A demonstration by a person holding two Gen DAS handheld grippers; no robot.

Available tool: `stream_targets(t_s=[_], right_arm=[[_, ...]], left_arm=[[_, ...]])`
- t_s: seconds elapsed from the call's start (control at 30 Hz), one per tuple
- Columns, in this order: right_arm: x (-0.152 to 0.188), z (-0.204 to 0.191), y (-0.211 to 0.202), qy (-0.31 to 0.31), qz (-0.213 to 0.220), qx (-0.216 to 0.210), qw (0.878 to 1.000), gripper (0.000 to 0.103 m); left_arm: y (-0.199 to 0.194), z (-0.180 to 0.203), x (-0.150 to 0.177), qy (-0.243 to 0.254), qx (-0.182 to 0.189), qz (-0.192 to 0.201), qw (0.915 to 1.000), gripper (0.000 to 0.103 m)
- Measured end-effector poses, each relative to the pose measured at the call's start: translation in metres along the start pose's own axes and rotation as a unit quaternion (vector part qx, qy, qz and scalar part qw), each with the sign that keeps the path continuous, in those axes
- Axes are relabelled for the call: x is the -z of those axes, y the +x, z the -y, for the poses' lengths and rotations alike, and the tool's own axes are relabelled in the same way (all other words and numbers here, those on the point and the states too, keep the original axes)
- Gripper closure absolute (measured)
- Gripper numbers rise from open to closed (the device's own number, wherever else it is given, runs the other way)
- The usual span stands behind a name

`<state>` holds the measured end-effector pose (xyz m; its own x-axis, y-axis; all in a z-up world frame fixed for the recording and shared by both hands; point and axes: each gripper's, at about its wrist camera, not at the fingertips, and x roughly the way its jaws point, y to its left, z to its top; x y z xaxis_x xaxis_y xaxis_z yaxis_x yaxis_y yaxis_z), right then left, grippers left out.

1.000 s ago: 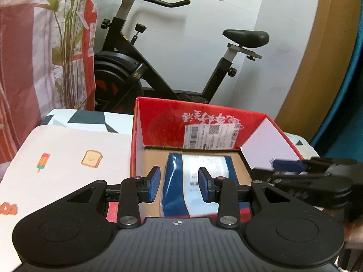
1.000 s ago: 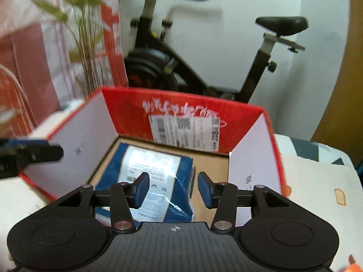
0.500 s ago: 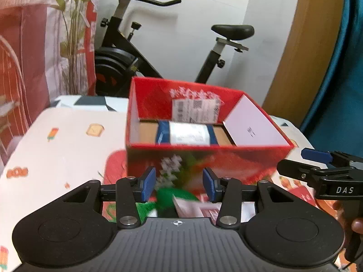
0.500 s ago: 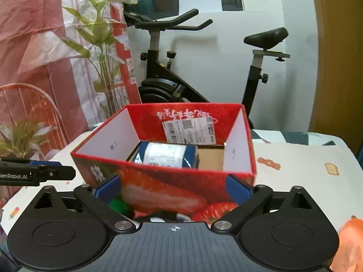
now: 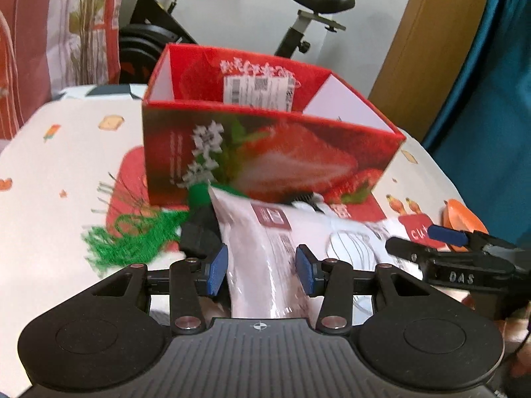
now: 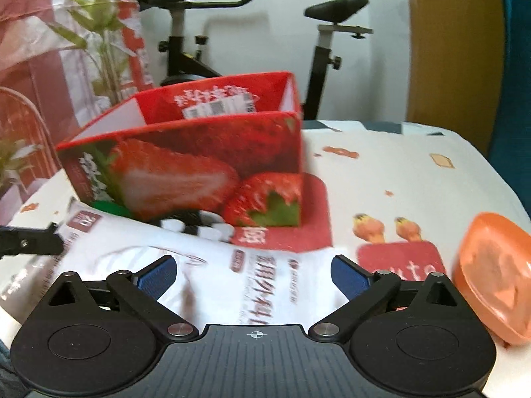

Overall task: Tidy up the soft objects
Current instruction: 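Lower the right gripper onto the white face-mask bag and grasp its corner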

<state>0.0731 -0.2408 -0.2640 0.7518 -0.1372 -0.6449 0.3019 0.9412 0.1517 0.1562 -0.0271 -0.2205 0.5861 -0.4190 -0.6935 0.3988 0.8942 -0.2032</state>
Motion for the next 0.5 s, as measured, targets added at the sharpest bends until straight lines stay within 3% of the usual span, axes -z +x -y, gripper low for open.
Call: stream_targets(t_s=[0.17, 0.5], right_arm=[[0.009, 0.02, -0.002, 0.028, 0.0, 0.023, 0.999, 0.004], [0.025, 0.053, 0.017, 0.119, -0.045, 0.011, 0.992, 0.007]], left_arm=[[0.002, 0.004, 0.009, 0.005, 0.007, -0.004, 1.0, 0.056], [0.02, 0.002, 0.018, -0.003, 0.006, -0.032, 0.9995, 0.055]])
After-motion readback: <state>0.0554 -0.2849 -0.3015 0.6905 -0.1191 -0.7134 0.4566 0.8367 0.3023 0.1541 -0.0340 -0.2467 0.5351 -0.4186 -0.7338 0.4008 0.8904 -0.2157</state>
